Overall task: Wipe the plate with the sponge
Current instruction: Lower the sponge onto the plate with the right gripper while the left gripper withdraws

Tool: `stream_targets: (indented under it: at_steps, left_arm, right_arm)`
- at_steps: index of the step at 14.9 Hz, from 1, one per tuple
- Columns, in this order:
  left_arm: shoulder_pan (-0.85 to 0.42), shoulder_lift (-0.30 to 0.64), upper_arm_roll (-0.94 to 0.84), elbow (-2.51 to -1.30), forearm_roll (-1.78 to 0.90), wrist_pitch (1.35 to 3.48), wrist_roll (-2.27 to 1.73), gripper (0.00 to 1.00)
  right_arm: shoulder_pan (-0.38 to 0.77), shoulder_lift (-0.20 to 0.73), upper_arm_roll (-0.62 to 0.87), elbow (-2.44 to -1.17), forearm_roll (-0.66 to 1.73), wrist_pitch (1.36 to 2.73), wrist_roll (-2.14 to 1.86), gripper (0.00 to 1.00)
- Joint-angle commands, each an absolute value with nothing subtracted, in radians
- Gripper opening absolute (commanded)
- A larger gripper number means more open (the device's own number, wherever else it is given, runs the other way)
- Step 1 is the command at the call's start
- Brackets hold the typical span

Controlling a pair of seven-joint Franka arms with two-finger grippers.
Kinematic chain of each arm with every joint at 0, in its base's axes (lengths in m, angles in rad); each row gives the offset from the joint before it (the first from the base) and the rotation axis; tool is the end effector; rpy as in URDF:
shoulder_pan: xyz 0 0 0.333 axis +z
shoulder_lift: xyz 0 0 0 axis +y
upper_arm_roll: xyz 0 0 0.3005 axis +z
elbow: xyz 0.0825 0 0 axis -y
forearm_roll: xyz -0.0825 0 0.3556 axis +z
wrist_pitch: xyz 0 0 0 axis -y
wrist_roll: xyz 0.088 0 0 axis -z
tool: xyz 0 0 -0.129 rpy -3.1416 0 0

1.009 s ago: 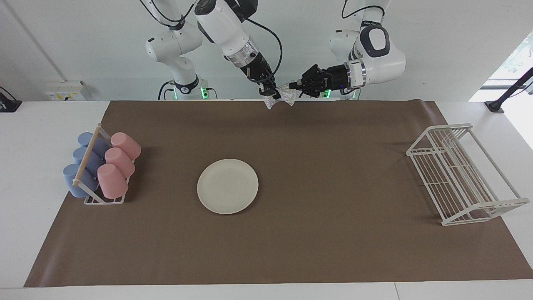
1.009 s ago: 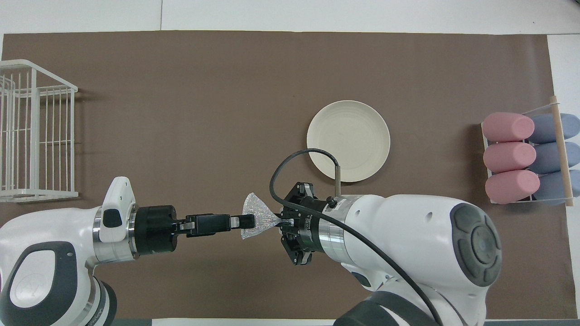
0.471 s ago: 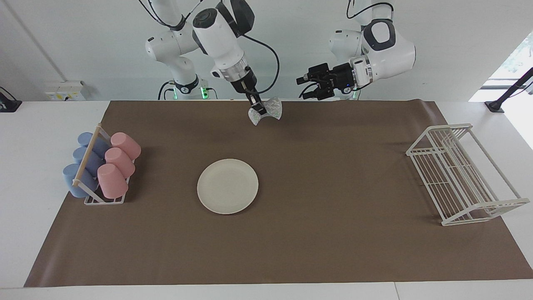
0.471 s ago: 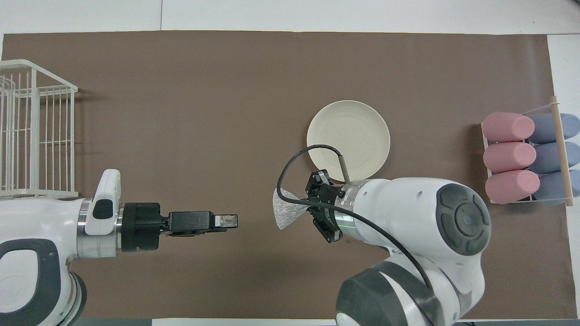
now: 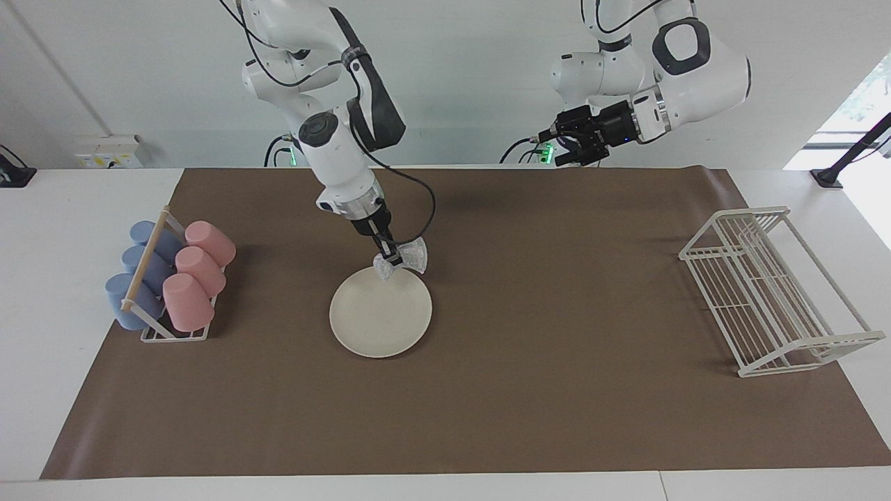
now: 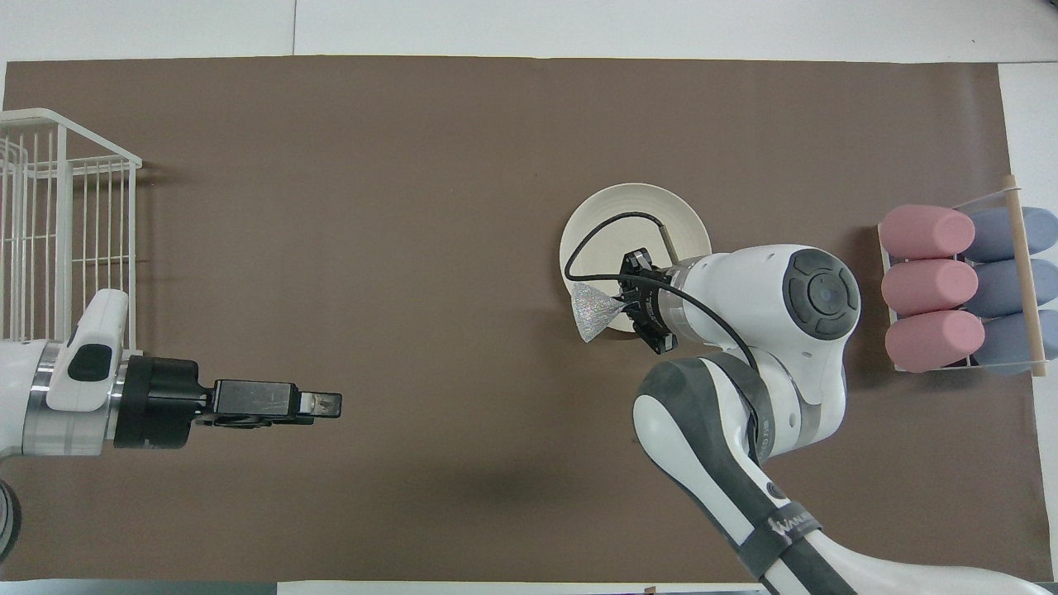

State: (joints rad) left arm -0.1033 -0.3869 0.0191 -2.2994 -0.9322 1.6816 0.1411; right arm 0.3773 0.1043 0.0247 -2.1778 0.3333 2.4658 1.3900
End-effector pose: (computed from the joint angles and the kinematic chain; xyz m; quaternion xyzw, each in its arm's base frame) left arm 0.3884 -0.1276 0.5010 0.8915 -0.0004 -0.0910 0.4438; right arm 0.5020 0.2176 0.3434 -0.8078 0.5708 0.0345 0.1433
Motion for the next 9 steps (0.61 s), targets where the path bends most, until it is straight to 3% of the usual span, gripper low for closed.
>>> stream_targets:
  at_steps: [1, 4, 9]
  left_arm:
    - [-0.052, -0.264, 0.011, -2.113, -0.787, 1.589, 0.048, 1.00]
    - [-0.049, -0.155, 0.011, -1.906, -0.565, 1.504, 0.000, 1.00]
    - [-0.084, -0.100, -0.003, -1.770, -0.203, 1.496, 0.000, 1.00]
  right_arm:
    - [0.356, 0.119, 0.037, -2.233, 0.316, 2.526, 1.332, 0.00]
    - [0.359, 0.184, 0.037, -2.230, 0.316, 2.589, 1.315, 0.00]
    - [0.319, 0.253, 0.037, -2.224, 0.325, 2.609, 1.169, 0.00]
